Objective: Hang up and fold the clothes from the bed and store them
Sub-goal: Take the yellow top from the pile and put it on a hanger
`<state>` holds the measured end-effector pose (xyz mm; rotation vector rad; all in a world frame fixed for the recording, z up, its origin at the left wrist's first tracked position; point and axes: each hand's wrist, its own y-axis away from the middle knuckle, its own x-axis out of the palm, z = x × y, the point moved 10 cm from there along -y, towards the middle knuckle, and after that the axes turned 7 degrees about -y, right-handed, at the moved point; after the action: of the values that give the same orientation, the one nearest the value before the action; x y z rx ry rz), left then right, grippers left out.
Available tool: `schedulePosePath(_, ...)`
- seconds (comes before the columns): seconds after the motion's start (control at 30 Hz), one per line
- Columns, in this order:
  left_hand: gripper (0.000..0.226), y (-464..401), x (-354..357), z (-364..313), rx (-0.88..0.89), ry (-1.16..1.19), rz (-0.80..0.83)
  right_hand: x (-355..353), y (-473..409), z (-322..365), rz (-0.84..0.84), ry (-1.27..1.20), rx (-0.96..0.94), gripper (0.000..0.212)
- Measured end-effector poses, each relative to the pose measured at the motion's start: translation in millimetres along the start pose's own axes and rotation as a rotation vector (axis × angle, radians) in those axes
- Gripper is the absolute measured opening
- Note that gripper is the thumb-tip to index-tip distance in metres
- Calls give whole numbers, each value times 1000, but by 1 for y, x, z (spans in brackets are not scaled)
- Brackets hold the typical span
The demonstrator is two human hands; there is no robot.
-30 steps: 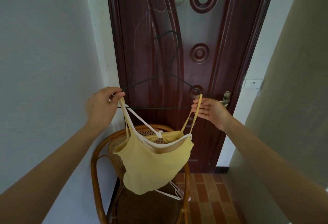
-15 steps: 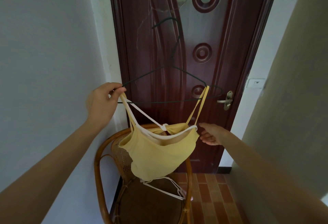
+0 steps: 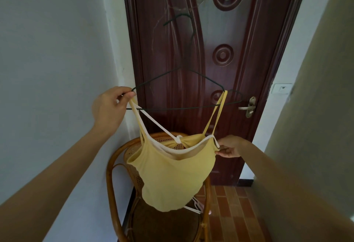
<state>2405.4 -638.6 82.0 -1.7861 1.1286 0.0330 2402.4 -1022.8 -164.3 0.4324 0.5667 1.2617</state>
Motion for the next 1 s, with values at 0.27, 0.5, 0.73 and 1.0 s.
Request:
schedulePosePath(0.27, 17, 6, -5, 18, -80, 10, -20, -27, 12, 16, -91, 24, -65, 17)
schedulePosePath(0.5, 17, 6, -11, 15, -8, -49, -54, -50, 13, 29, 17, -467, -62, 13)
schedulePosePath(0.73, 16, 10, -9, 16, 16, -60, -53, -57, 26, 65, 135, -840, -146, 16)
schedulePosePath(1.0, 16, 9, -5, 19, -16, -37, -27, -77, 54, 103, 90, -859, -353, 11)
